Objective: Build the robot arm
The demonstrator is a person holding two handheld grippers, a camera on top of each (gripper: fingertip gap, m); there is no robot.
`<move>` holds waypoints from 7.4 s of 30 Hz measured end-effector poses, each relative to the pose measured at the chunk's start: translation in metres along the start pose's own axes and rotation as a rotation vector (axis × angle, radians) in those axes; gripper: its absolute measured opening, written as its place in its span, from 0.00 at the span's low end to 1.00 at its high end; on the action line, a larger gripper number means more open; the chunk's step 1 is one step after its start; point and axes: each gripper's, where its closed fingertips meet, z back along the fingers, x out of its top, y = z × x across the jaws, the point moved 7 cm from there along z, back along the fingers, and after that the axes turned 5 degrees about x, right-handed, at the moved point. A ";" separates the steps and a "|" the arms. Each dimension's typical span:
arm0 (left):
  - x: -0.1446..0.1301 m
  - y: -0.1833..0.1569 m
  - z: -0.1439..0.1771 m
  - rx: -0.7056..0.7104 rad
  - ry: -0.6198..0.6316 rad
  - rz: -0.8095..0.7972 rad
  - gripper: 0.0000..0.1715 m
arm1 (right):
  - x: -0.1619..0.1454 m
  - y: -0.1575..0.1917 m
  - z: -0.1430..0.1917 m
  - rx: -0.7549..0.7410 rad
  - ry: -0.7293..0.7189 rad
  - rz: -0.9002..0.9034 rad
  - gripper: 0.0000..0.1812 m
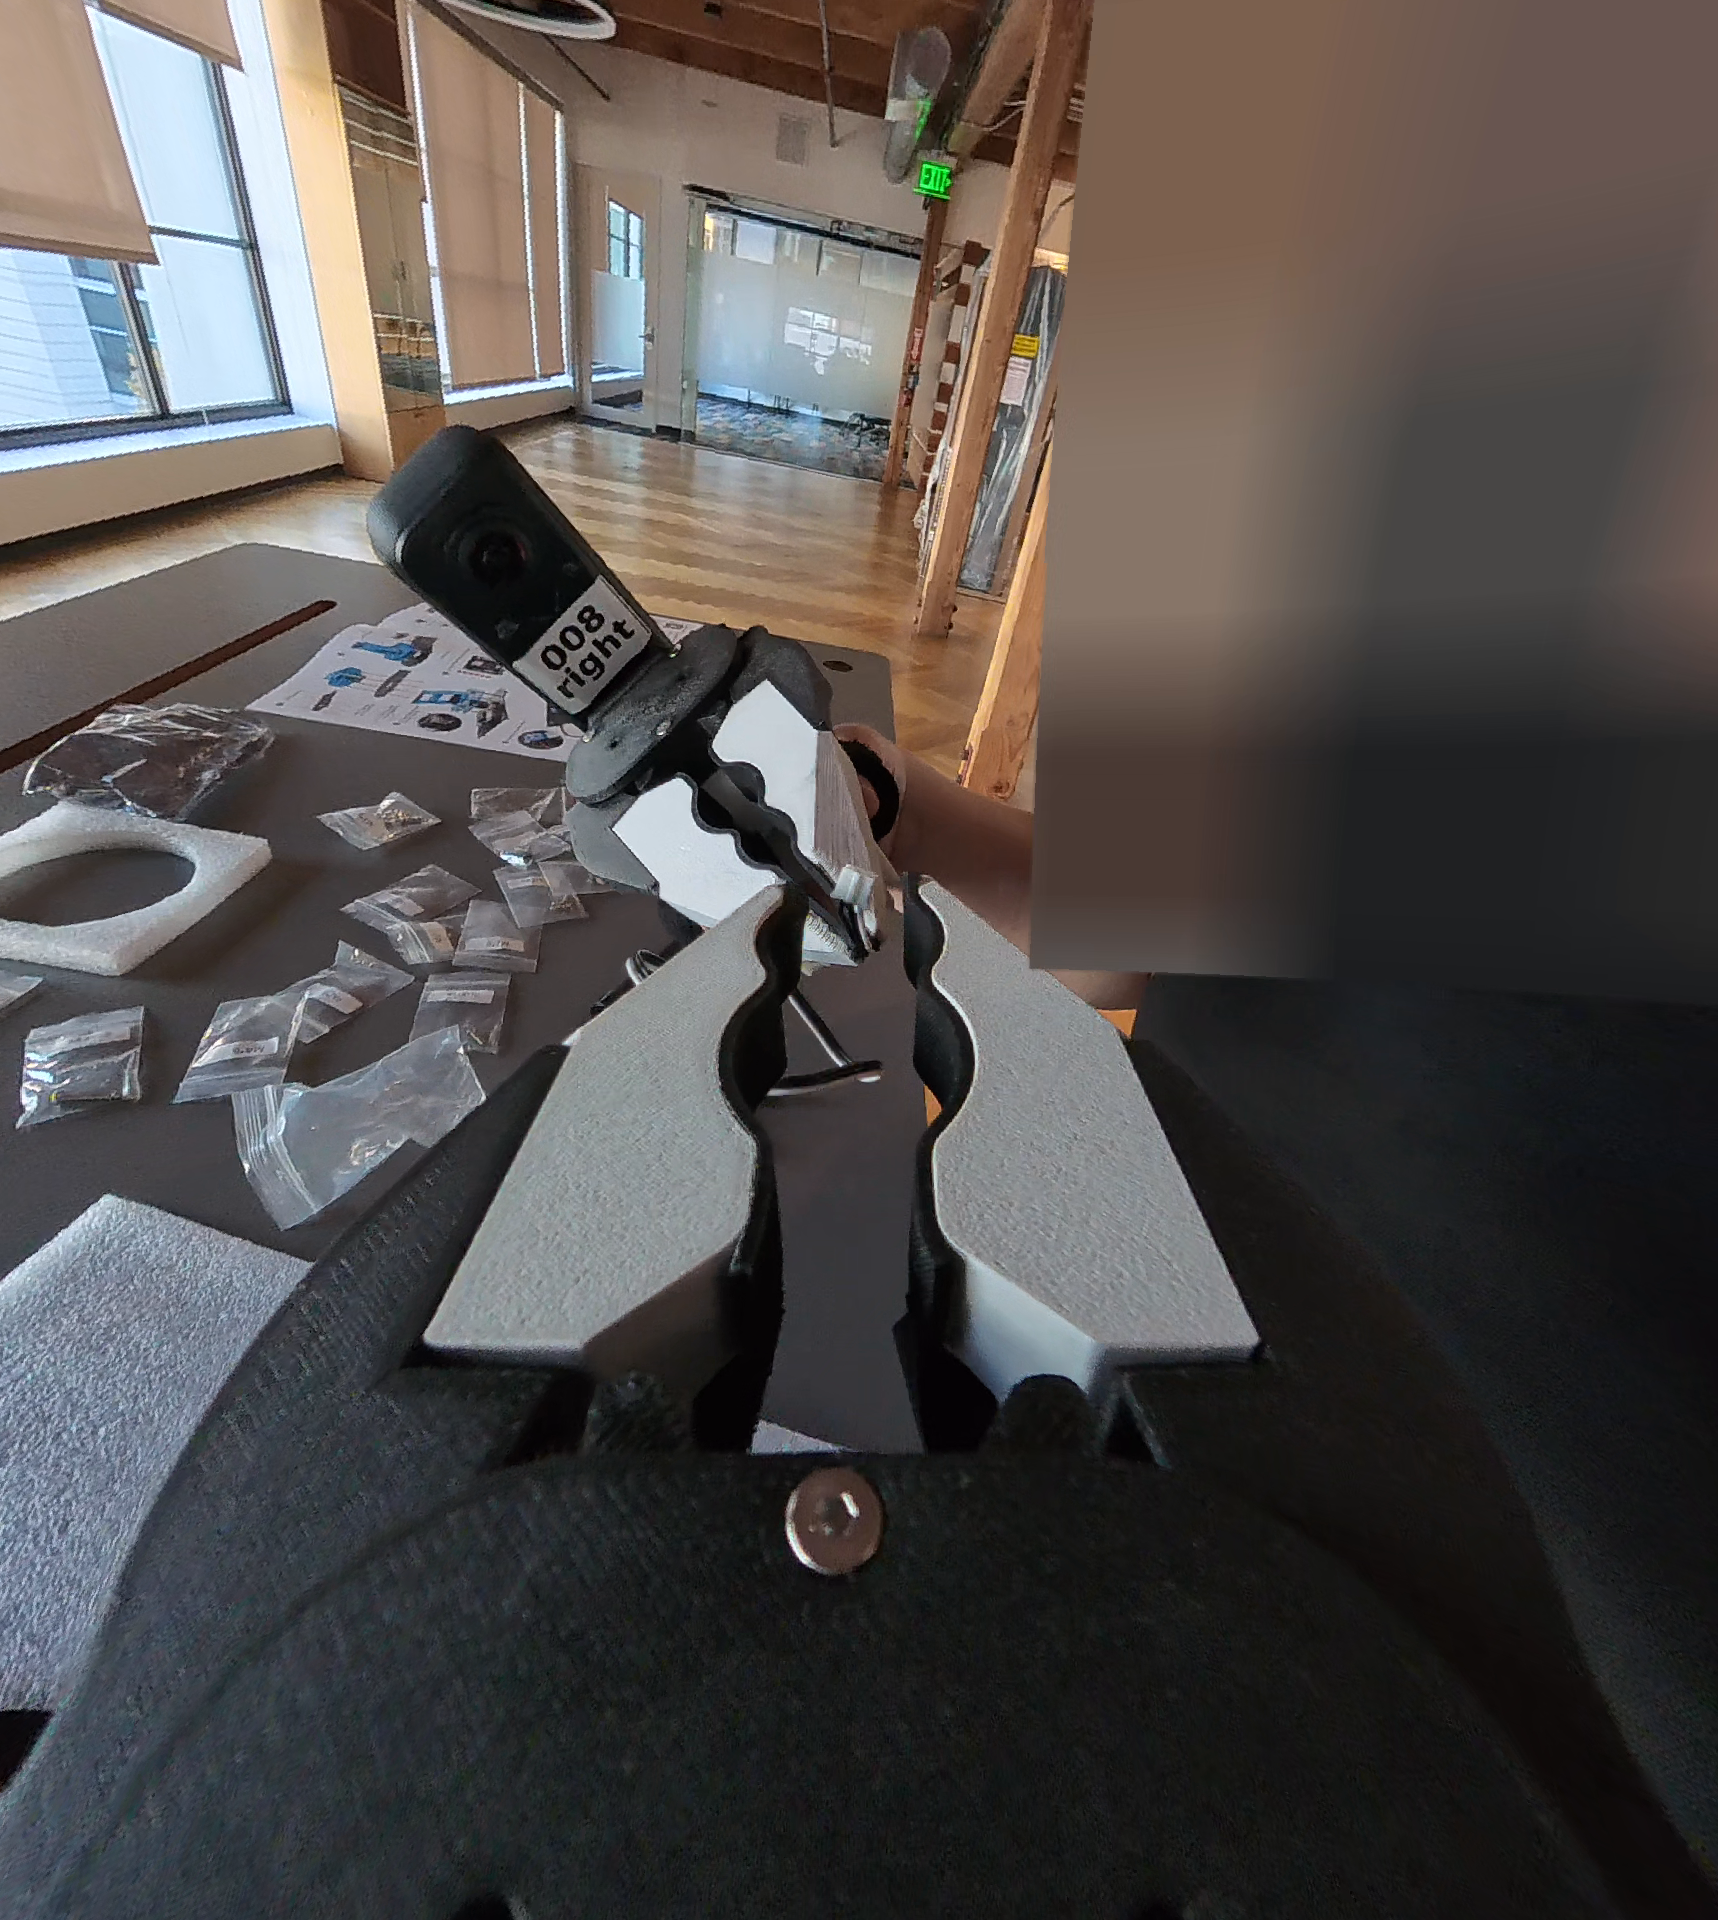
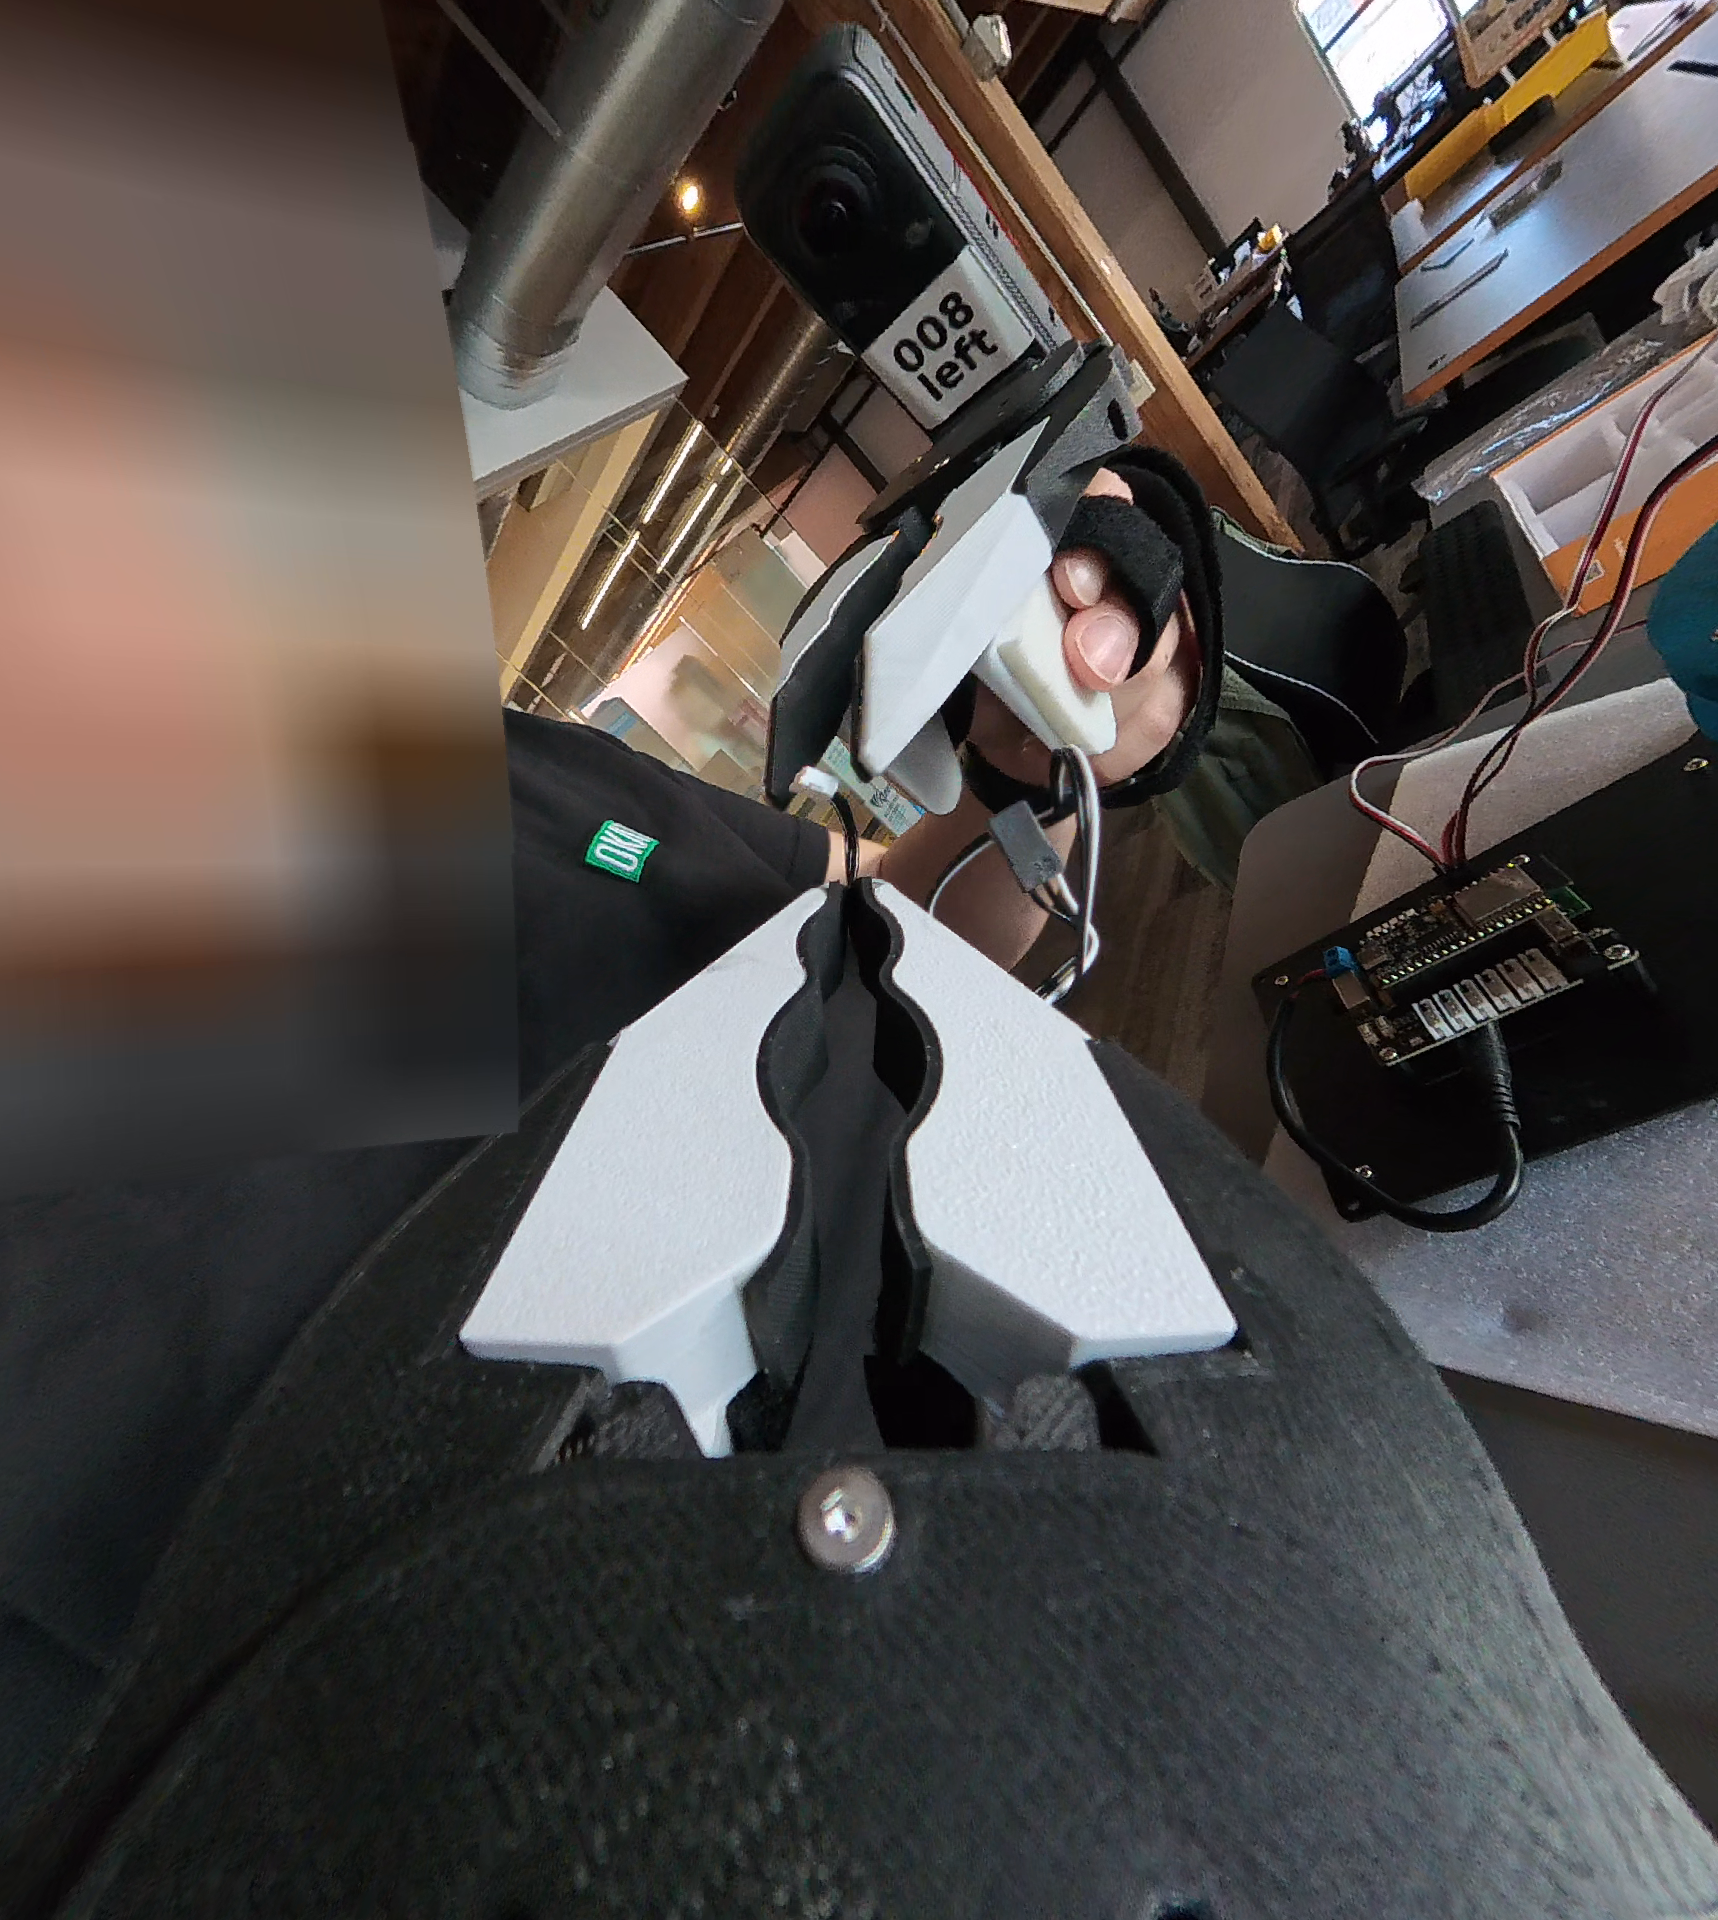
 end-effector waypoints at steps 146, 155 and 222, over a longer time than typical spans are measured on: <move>0.000 0.048 0.073 0.324 -0.181 0.732 0.20 | 0.038 -0.006 -0.070 -0.979 0.167 1.082 0.00; 0.000 0.067 0.052 0.319 -0.192 0.748 0.12 | 0.051 -0.025 -0.046 -0.971 0.290 1.163 0.00; -0.079 0.182 0.259 0.443 -0.307 0.556 0.12 | 0.137 -0.195 -0.097 -1.442 0.205 0.975 0.00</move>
